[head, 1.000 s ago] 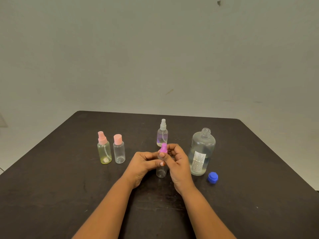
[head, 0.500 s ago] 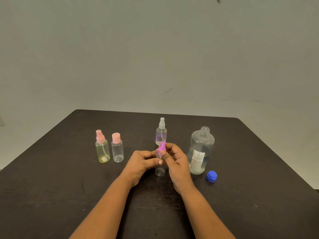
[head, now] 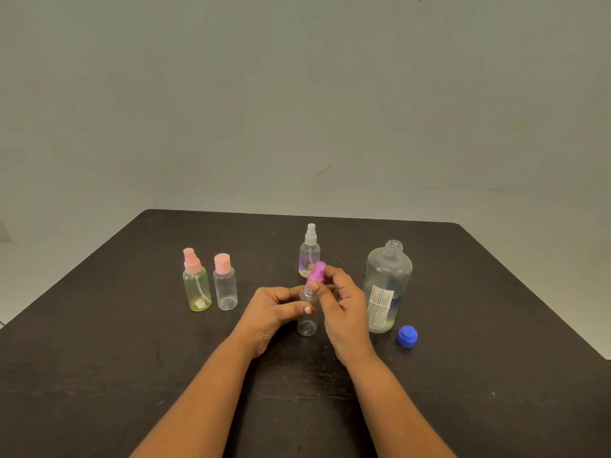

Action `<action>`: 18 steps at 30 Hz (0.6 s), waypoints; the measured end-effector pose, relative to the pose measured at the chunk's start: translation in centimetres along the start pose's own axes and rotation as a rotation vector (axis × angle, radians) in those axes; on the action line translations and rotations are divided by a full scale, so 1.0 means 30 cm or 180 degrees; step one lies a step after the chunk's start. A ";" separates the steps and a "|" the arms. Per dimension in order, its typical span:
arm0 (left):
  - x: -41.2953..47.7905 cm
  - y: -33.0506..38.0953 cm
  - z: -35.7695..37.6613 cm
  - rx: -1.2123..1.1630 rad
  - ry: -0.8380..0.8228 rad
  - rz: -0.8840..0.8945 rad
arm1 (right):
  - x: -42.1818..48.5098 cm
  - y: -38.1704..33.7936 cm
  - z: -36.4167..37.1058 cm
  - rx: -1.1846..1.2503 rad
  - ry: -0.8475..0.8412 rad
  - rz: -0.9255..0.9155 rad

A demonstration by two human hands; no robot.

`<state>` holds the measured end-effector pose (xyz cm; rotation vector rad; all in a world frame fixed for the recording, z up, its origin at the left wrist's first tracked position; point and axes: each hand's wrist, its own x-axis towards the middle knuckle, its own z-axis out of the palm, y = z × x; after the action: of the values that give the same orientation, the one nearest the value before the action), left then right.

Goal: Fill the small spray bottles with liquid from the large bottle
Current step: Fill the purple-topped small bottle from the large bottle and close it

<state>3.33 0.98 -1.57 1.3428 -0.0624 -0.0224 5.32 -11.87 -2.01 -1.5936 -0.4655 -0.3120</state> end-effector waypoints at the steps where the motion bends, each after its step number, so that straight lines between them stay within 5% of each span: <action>1: 0.001 -0.002 0.000 0.0002 0.0011 -0.0009 | 0.004 -0.005 -0.002 0.0135 0.0060 0.0033; 8: 0.005 -0.004 -0.002 0.0009 0.0033 -0.0009 | -0.013 -0.145 -0.041 0.0953 0.0138 -0.0390; 13: -0.002 -0.005 0.001 0.0071 -0.0107 0.0054 | -0.099 -0.204 -0.117 -0.0392 -0.0684 -0.1464; 18: 0.008 -0.013 -0.004 -0.0115 -0.0022 -0.0015 | -0.171 -0.125 -0.155 -0.1071 -0.1616 -0.1673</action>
<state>3.59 1.00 -1.96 1.3069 -0.0642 -0.0321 -0.58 -16.93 -0.74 -1.8620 -1.2884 -0.3939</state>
